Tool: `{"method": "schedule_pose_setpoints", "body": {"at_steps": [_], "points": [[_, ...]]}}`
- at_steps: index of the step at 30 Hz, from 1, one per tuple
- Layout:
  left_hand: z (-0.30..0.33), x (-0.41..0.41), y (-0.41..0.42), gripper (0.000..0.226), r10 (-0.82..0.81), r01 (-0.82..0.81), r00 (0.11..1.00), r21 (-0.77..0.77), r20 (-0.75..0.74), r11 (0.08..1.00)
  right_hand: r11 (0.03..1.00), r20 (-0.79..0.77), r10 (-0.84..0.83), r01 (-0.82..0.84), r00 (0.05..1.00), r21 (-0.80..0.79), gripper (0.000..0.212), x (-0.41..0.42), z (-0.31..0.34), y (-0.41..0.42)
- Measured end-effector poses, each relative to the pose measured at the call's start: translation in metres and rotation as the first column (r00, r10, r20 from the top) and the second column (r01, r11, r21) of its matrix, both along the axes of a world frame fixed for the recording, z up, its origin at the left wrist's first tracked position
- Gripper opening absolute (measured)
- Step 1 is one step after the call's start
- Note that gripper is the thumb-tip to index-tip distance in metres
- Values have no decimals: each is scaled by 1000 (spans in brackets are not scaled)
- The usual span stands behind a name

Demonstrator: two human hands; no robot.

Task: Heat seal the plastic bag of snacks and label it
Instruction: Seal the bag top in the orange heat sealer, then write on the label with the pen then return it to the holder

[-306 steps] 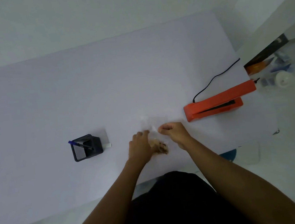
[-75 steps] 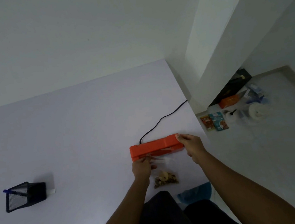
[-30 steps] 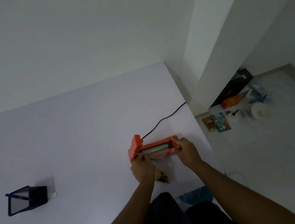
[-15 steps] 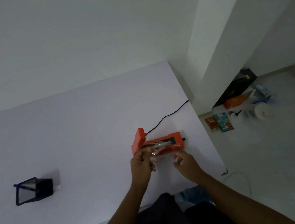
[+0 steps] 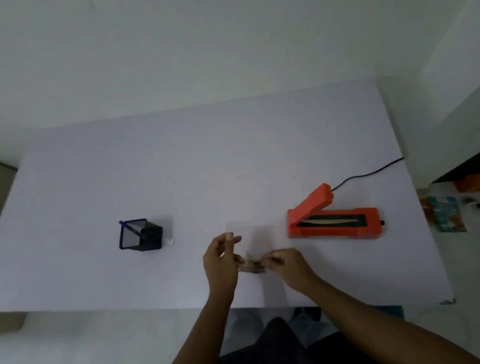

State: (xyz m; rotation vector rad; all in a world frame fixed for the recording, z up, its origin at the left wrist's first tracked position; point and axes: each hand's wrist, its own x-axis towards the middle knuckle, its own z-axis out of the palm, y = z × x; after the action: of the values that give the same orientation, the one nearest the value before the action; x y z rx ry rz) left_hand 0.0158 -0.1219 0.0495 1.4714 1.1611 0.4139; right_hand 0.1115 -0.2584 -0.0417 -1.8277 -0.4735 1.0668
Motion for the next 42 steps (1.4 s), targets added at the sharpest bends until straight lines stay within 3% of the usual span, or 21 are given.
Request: {"method": "schedule_pose_setpoints", "body": {"at_steps": [4, 9, 15, 19, 22, 24, 28, 31, 33, 36, 42], "points": [[-20, -7, 33, 34, -70, 68, 989, -18, -132, 998, 998, -49, -57, 56, 997, -21, 16, -4, 2, 31], [-60, -15, 88, 61, -258, 218, 898, -151, -356, 964, 983, -108, -163, 153, 981, -99, 11, 3, -6, 80], [-80, 6, 141, 64, -527, 440, 781, -303, -335, 845, 908, -13, -366, 354, 931, -223, 11, 14, -14, 124], [-69, 19, 181, 70, -624, 523, 741, -368, -248, 768, 804, 179, -441, 475, 880, -358, 16, 18, -10, 155], [-48, 15, 217, 59, -639, 577, 740, -288, -212, 764, 758, 312, -406, 507, 859, -409, 50, 12, 8, 179], [-26, 7, 242, 47, -614, 594, 768, -158, -180, 789, 794, 401, -372, 510, 838, -331, 51, 3, 26, 197], [13, -22, 296, 20, -505, 523, 848, 93, -161, 847, 940, 410, -261, 327, 874, -99, 16, -25, 67, 244], [16, -49, 335, 15, -449, 484, 868, 160, -212, 860, 999, 392, -17, 34, 920, -37, 15, -54, 91, 287], [7, -68, 355, 14, -426, 475, 864, 155, -268, 866, 988, 364, 151, -138, 919, -61, 20, -72, 91, 314], [-10, -94, 375, 16, -408, 473, 840, 115, -357, 873, 952, 349, 301, -256, 887, -171, 26, -87, 84, 345], [-37, -113, 366, 28, -623, 673, 630, -73, -464, 736, 770, 251, 598, -460, 761, -441, 30, -96, 59, 375]]}}
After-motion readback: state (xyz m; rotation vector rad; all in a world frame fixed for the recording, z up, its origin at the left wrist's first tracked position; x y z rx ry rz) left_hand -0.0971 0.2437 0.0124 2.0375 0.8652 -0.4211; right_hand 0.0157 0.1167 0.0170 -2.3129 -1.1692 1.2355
